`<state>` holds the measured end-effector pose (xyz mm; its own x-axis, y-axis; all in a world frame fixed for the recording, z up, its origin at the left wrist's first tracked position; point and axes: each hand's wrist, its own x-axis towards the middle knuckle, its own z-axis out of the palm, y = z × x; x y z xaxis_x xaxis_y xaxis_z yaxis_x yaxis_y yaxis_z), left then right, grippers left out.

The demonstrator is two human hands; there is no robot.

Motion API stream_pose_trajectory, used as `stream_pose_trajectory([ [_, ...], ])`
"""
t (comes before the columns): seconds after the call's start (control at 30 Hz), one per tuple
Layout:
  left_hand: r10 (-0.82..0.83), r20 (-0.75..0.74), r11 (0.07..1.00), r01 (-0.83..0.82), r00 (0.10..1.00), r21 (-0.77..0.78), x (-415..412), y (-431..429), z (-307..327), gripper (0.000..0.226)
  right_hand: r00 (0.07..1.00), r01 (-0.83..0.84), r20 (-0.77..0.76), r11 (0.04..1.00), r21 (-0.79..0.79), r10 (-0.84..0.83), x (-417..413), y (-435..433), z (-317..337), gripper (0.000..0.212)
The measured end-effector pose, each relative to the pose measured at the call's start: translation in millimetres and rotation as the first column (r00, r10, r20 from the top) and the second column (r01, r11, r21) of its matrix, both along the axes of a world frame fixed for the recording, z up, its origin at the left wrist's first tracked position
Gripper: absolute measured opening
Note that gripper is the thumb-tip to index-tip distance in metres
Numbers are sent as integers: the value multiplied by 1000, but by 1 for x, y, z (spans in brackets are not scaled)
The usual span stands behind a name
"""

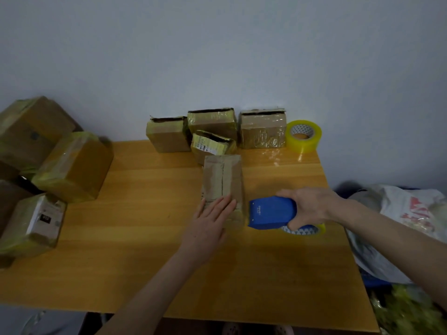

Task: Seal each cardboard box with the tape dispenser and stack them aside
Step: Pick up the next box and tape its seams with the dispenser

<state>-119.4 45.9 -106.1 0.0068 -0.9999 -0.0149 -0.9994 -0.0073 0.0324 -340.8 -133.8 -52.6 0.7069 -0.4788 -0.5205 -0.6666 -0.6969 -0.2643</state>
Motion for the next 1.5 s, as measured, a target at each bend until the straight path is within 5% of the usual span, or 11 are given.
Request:
stream_pose_trajectory([
  [0.5, -34, -23, 996, 31, 999, -82, -5, -4, 7, 74, 982, 2, -185, 994, -111, -23, 55, 14, 41, 64],
  [0.67, -36, -30, 997, 34, 999, -74, -7, 5, 5, 75, 961, -41, -276, 966, -255, -32, 52, 34, 26, 47],
  [0.87, -26, -33, 1000, 25, 999, -15, 2, -4, 2, 73, 931, 364, 30, 931, -37, -363, 16, -1, 30, 56],
  [0.93, -13, -38, 1000, 13, 999, -23, 2, -3, 2, 74, 761, 567, 259, 804, 179, -594, 9, -13, 18, 53],
  [1.0, -11, -46, 1000, 10, 999, -22, 1, -2, 3, 73, 474, 652, 325, 574, 495, -818, 10, -14, -1, 51],
  [1.13, -31, -151, 997, 20, 988, -73, 0, -3, 11, 72, 94, 569, -17, 39, 821, -995, 27, -1, -50, 51],
  [1.23, 75, -411, 960, -178, 908, -217, 5, 1, 23, 61, 19, 523, -116, -89, 848, -993, 35, 1, -68, 53],
  [1.37, 269, -600, 855, -474, 754, -213, 22, 15, 26, 47, 113, 647, -49, 36, 762, -992, 34, -2, -69, 64],
  [1.5, 358, -707, 790, -601, 611, -120, 28, 22, 24, 38, 503, 766, 185, 534, 358, -845, 31, 1, -47, 69],
])
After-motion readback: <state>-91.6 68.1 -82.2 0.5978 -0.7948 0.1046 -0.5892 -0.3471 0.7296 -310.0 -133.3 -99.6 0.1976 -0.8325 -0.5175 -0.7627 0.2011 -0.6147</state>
